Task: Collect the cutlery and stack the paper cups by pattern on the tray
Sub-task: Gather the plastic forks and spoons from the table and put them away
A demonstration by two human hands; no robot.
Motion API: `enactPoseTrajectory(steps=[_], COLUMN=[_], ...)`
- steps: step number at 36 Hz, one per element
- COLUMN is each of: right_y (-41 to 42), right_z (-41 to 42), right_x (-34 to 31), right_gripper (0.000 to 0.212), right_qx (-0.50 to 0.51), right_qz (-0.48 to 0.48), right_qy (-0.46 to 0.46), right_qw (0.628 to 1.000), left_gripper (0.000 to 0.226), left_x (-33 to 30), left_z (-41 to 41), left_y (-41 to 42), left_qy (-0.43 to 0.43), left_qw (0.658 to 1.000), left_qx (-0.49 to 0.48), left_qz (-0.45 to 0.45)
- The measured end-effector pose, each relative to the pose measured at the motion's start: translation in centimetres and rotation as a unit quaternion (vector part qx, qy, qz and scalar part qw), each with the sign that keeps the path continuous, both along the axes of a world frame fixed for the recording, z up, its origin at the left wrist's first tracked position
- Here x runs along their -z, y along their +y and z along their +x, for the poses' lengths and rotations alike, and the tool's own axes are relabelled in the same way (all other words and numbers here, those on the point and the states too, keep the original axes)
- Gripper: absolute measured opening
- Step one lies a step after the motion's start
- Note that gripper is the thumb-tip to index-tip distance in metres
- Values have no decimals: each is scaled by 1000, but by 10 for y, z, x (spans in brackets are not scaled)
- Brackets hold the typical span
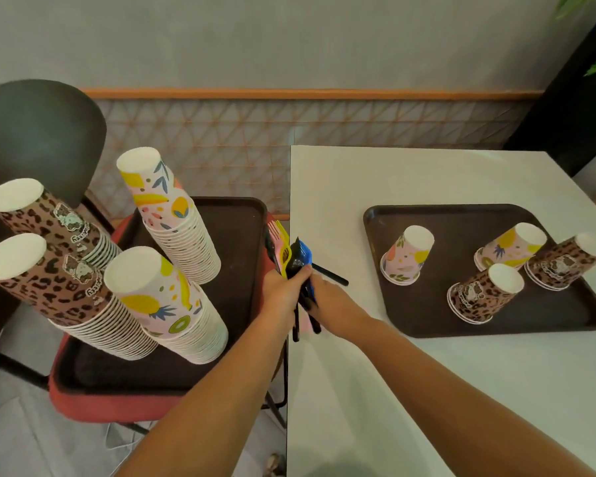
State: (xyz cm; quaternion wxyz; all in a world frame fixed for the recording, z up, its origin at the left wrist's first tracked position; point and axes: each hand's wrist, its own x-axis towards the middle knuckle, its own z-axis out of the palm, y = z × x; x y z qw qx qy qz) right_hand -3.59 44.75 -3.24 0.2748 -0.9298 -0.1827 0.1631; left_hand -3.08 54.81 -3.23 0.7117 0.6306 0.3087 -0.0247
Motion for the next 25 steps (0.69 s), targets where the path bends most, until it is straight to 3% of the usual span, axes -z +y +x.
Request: enactPoseTrajectory(steps=[2,4,14,21,25], right_y=[-6,-15,-45,-42,-34], right_z=[3,5,2,14,20], right_x=[-2,-1,39,49,43], right_gripper=[22,26,42,23,23], right_qx=[-21,-37,-108,-91,4], right_qz=[29,47,-70,-96,-15], right_qy=[9,6,-44,-80,-70], right_qw=[999,998,991,988,997], left_gripper=[27,26,29,27,27], left_x=[0,-3,-10,-7,-5], left_z=[7,12,27,29,30], left_y=[3,7,11,11,11], left_qy=[-6,-21,-70,-67,-61], left_qw=[1000,999,993,993,994], left_qx=[-11,-20,-18,-17,-22], left_qz=[13,30,92,92,83])
